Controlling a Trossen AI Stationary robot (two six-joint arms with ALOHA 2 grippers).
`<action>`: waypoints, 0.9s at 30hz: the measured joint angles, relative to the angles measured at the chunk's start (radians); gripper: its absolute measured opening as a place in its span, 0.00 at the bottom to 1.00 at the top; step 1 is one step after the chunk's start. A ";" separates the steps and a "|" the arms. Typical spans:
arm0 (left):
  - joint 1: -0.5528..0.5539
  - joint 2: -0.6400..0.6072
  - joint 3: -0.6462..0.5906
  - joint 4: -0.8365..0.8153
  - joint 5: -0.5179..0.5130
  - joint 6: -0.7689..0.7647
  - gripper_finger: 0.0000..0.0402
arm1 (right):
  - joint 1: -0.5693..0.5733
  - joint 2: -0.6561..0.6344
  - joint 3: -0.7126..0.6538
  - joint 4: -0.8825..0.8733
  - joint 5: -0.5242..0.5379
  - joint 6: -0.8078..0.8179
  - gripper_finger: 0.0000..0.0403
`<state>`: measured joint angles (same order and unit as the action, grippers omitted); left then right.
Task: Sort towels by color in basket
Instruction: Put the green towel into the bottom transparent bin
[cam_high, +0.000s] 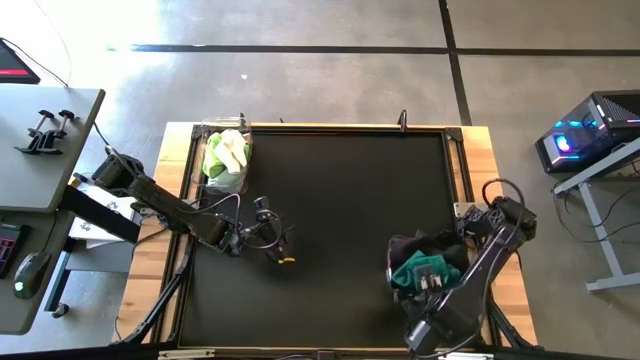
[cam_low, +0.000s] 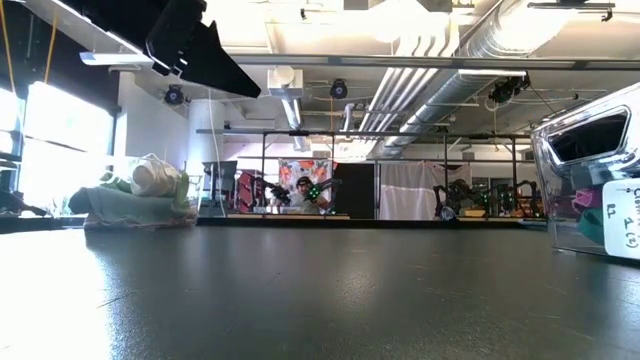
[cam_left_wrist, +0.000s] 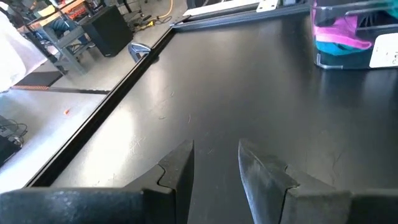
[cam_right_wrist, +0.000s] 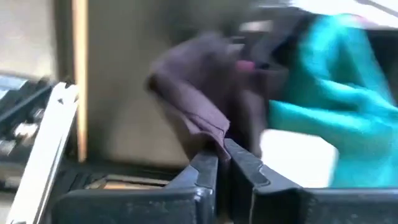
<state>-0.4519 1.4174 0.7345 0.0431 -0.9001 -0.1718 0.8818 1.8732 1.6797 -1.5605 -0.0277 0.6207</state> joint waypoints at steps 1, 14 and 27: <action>0.000 0.000 0.000 0.007 0.000 0.003 0.29 | 0.001 -0.002 0.026 -0.017 0.039 0.045 0.02; 0.000 0.000 0.000 0.014 0.000 0.019 0.29 | 0.002 -0.183 -0.231 -0.009 0.298 0.332 0.00; 0.000 0.000 0.000 0.015 0.000 0.019 0.29 | -0.025 -0.279 -0.672 0.295 0.222 0.482 0.00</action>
<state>-0.4517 1.4170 0.7345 0.0586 -0.8997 -0.1527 0.8570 1.5939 1.0073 -1.2656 0.1942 1.1024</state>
